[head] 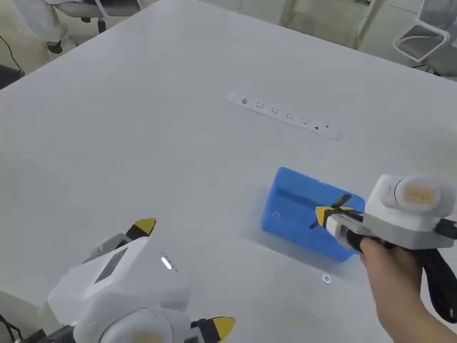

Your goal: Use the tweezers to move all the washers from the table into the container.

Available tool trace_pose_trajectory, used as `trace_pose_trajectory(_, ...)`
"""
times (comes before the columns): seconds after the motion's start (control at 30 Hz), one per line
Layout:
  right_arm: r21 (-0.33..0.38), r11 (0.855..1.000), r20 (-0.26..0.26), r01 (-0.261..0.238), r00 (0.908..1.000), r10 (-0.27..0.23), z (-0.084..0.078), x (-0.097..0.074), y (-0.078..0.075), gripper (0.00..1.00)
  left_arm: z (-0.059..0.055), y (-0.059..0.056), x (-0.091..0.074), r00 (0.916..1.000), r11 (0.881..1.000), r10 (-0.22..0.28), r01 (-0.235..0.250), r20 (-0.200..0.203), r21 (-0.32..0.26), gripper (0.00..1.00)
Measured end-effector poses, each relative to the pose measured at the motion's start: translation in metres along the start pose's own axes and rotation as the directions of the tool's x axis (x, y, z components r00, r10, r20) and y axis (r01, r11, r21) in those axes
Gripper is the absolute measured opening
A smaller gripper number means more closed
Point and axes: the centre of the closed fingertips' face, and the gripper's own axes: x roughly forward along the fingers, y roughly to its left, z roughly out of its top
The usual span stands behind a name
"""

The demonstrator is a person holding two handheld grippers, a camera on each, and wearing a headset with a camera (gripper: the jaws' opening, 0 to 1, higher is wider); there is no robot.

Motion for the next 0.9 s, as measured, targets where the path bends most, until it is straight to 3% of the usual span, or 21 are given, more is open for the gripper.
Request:
trace_pose_trajectory(0.5,0.001,1.0,-0.01,-0.003,0.9999,0.003,-0.001,-0.001,0.003,0.05,0.001,0.0,0.0,1.0,1.0,0.002,-0.002,0.003,0.0,0.94)
trace_pose_trajectory(0.9,0.029,1.0,0.088,-0.01,0.9961,0.007,0.021,-0.043,-0.003,0.05,0.002,-0.001,-0.001,1.0,1.0,-0.001,0.001,0.005,0.003,0.94)
